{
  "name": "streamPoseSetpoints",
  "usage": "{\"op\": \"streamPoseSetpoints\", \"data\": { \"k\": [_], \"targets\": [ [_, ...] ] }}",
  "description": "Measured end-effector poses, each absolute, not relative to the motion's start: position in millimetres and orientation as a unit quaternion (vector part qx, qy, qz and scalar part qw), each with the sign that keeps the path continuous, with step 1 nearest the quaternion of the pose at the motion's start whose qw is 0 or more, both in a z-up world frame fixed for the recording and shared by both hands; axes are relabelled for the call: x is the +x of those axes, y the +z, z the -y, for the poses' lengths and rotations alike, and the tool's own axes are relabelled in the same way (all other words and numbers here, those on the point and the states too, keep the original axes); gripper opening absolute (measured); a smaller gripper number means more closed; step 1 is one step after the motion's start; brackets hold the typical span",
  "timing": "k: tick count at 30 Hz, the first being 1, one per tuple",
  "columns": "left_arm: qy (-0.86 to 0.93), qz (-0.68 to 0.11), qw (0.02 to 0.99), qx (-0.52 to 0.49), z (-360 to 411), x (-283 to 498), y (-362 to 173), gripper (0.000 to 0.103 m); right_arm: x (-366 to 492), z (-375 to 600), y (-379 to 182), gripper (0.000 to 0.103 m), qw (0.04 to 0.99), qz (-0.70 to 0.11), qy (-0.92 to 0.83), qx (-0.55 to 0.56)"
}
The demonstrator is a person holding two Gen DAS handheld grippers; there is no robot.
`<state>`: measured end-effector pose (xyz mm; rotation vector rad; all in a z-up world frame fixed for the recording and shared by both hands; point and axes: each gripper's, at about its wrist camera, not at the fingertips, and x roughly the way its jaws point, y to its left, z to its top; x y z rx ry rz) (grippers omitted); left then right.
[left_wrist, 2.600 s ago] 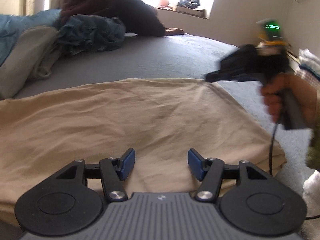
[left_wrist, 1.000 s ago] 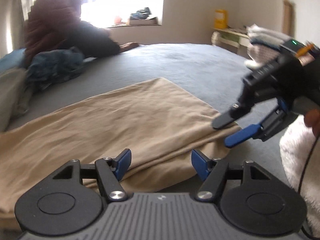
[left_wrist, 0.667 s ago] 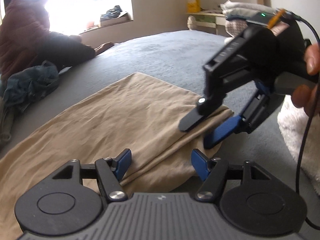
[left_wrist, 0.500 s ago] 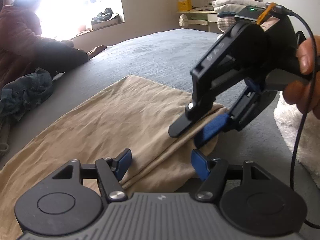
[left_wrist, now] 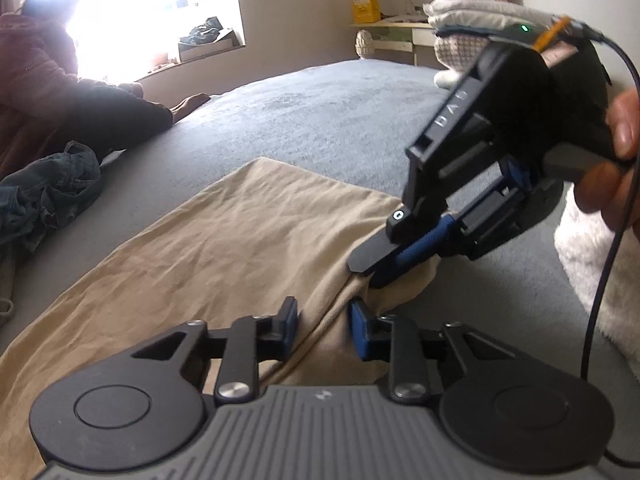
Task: Fold clothes
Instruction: 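Grasp the folded cloth edge with the right gripper while the left gripper pinches beside it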
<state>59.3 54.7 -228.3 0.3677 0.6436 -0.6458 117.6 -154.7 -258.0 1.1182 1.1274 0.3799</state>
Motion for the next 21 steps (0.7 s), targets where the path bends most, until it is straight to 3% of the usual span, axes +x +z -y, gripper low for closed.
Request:
{"op": "streamPoseSetpoints", "data": {
  "k": [8, 15, 21],
  "targets": [
    [-0.299, -0.3, 0.893, 0.149, -63, 62, -222, 0.014, 112, 157, -241, 0.011, 0.702, -0.486, 0.197, 0.482],
    [-0.289, -0.286, 0.904, 0.133, -67, 63, -219, 0.012, 102, 153, -236, 0.011, 0.745, -0.506, 0.172, 0.399],
    [-0.289, -0.292, 0.907, 0.095, -76, 68, -217, 0.011, 106, 156, -255, 0.011, 0.726, -0.491, 0.145, 0.459]
  ]
}}
